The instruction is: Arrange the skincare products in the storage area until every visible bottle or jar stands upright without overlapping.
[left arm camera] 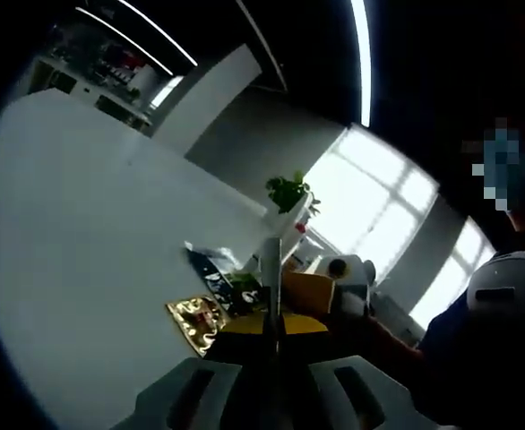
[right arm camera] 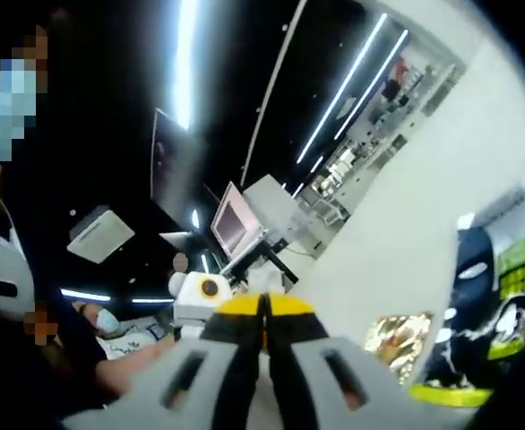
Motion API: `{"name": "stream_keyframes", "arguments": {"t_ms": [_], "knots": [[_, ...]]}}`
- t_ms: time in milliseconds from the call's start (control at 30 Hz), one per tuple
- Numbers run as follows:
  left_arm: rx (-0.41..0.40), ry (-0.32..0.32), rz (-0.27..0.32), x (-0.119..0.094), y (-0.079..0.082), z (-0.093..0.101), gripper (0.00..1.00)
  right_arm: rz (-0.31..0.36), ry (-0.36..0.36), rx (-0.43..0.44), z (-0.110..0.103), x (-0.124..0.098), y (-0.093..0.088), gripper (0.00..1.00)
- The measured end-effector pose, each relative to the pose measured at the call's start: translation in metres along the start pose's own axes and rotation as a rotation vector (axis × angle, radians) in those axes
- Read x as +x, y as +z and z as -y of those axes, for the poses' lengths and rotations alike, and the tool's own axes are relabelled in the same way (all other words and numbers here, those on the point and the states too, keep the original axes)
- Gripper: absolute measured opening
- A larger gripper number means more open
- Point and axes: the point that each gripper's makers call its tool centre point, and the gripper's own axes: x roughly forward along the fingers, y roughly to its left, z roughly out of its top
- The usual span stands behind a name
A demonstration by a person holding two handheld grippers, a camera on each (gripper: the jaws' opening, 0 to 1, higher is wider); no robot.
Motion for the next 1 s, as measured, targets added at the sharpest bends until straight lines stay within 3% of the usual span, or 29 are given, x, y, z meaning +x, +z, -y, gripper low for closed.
{"name": "stream_keyframes", "arguments": {"t_ms": [167, 333, 833, 1000], "knots": [[0.001, -0.002, 0.009, 0.000, 0.001, 0.002, 0.04, 0.016, -0.007, 0.039, 0.000, 0.000, 0.001, 0.00], [-0.041, -0.002, 0.011, 0.000, 0.000, -0.001, 0.17, 0.033, 0.004, 0.078, -0.002, -0.002, 0.003, 0.00], [-0.140, -0.053, 0.081, -0.009, 0.008, 0.000, 0.34, 0.048, 0.017, 0.036, -0.012, -0.004, 0.015, 0.00], [-0.173, -0.093, 0.136, -0.017, 0.015, 0.004, 0.38, 0.063, 0.019, 0.031, -0.014, -0.007, 0.021, 0.00]]}}
